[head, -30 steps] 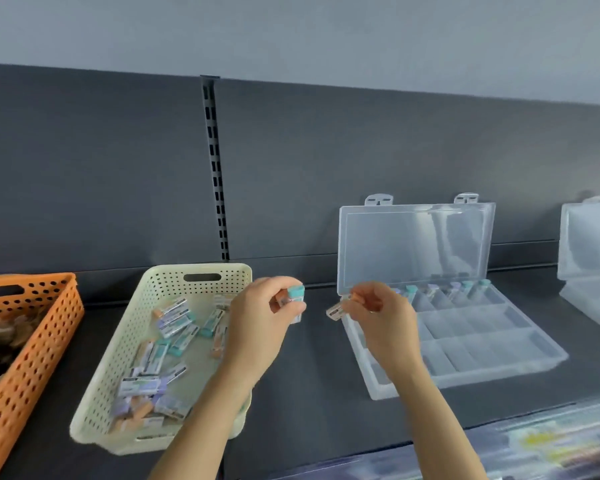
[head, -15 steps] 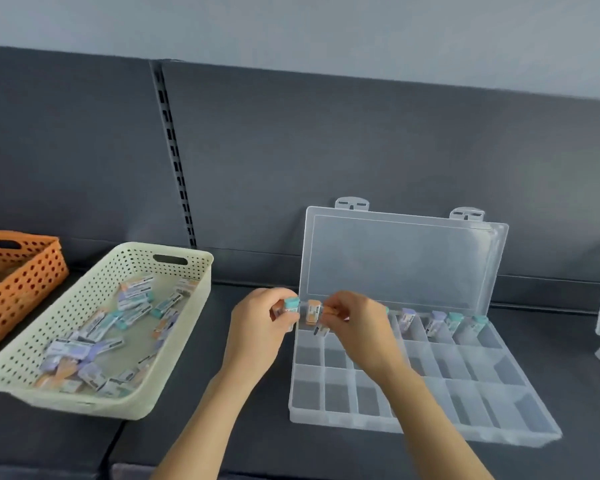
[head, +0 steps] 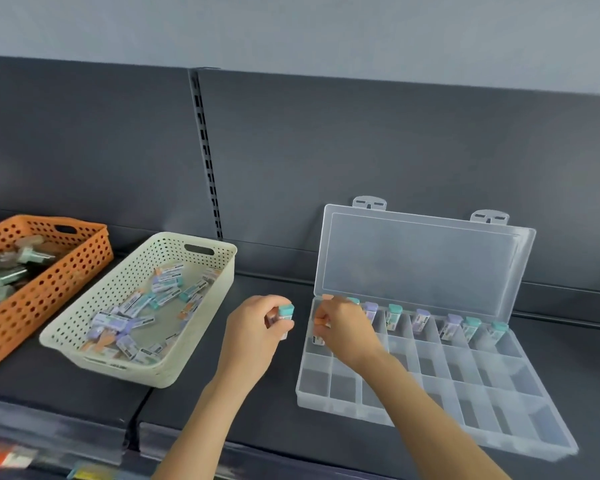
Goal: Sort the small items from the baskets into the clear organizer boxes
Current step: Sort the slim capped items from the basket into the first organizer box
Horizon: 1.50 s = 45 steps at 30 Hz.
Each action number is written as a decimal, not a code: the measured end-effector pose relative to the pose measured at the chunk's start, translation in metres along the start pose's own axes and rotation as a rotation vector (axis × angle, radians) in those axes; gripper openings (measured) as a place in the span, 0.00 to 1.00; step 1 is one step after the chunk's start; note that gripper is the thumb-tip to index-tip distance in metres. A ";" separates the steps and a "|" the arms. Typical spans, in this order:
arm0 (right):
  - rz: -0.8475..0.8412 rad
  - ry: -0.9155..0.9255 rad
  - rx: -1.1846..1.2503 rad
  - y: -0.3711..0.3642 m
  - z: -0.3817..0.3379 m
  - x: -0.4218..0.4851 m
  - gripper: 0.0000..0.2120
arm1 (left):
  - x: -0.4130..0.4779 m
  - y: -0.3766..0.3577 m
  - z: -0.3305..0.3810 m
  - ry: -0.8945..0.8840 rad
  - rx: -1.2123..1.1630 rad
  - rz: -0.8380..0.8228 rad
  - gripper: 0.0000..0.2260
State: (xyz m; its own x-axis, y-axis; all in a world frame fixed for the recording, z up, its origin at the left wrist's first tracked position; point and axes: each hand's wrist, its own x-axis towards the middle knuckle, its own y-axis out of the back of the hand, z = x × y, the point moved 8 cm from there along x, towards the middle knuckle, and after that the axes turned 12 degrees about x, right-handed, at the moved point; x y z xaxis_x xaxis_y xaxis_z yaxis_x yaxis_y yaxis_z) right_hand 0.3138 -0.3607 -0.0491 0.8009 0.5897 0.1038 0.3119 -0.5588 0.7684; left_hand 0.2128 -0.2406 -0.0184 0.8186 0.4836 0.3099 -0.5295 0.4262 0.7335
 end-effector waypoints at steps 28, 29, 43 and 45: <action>0.403 -0.200 0.611 0.088 0.040 -0.068 0.03 | 0.014 -0.046 0.064 -0.288 -0.201 -0.258 0.10; 0.421 -0.206 0.572 0.091 0.044 -0.069 0.02 | 0.015 -0.049 0.067 -0.307 -0.173 -0.265 0.11; 0.214 -0.126 -0.054 0.065 0.061 -0.042 0.06 | 0.019 -0.094 0.093 -0.614 0.287 -0.374 0.06; 0.200 -0.118 -0.072 0.063 0.060 -0.041 0.07 | 0.019 -0.097 0.092 -0.622 0.300 -0.365 0.06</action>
State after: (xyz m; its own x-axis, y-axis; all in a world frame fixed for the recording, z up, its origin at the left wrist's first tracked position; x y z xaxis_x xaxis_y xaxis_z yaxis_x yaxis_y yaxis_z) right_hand 0.3312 -0.4549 -0.0428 0.8987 0.3967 0.1873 0.1071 -0.6124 0.7833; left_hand 0.3001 -0.3432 -0.0283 0.9506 -0.2028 0.2349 -0.1926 0.2080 0.9590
